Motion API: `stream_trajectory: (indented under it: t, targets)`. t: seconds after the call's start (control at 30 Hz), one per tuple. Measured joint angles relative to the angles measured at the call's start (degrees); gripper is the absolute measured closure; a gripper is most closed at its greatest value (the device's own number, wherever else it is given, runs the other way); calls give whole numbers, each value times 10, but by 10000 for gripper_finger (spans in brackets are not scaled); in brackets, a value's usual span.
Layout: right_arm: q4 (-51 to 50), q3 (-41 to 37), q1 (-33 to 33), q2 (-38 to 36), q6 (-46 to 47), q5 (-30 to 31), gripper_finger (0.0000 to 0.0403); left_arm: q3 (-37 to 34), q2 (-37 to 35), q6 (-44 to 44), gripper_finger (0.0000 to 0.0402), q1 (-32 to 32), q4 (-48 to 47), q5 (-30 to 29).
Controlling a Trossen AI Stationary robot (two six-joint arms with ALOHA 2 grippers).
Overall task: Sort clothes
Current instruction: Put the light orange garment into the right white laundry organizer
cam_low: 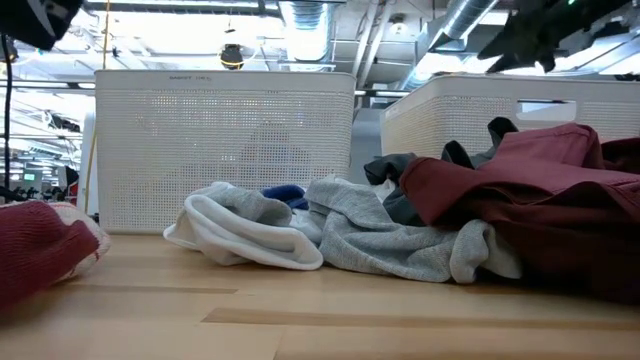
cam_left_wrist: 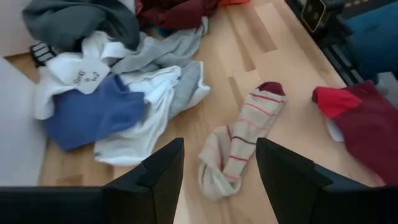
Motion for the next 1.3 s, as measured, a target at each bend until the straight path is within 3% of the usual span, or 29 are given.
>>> stream_trajectory:
  t: [0.27,0.5,0.67,0.97,1.3]
  targets:
    - [52,0,141,-36,28,0,154,-85,0,61,206,42,172,88]
    - [110,0,268,-22,29,0,154,-116,6,90,206,77,207,125]
    - [116,0,338,2,29,0,154,-121,58,103,206,97,236,162]
    - [154,0,448,100,38,5,154,-121,149,125,223,114,293,194]
    - [247,0,543,275,52,7,154,-121,162,133,271,134,293,211]
